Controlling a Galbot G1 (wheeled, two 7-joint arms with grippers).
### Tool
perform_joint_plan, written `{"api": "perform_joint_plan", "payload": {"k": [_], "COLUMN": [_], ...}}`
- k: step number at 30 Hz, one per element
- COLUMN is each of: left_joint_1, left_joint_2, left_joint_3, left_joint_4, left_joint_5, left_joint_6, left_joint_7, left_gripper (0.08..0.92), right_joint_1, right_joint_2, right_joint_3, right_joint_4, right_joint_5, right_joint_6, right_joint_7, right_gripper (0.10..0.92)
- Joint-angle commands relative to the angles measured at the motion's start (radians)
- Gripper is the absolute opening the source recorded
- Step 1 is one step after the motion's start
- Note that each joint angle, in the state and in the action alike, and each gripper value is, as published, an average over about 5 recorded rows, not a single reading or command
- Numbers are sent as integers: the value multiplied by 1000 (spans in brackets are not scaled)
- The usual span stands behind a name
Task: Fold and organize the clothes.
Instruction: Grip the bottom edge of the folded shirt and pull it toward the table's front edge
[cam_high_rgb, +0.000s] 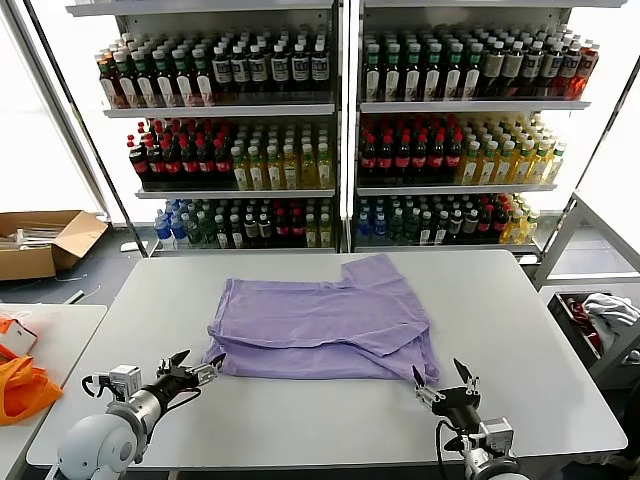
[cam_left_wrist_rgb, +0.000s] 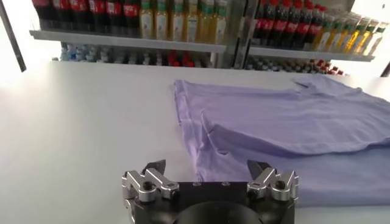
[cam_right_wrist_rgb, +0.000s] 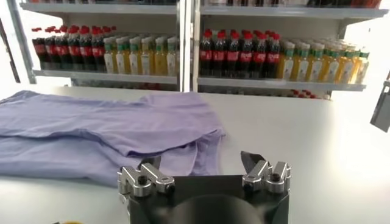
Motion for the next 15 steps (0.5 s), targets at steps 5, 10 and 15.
{"api": "perform_joint_plan", "payload": {"k": [5,10,15], "left_joint_1": [4,6,4], "left_joint_2": [-56,-59,-58], "left_joint_3": [-6,-3,0], "left_joint_4": [25,21,22], "left_joint_5": [30,31,32], "left_joint_6": [-1,-1,-1], "left_joint_7": [10,11,12], "left_gripper": [670,651,639], "right_joint_1": [-20,-24,-18], "right_joint_2": [9,5,-3], "right_joint_3": [-29,-26,-24], "right_joint_4": [-4,-20,-44], "right_joint_5": [-14,-54,-111], "right_joint_6": [-20,-2,23], "right_joint_7": [7,-18,-34], "right_gripper": [695,699,704]}}
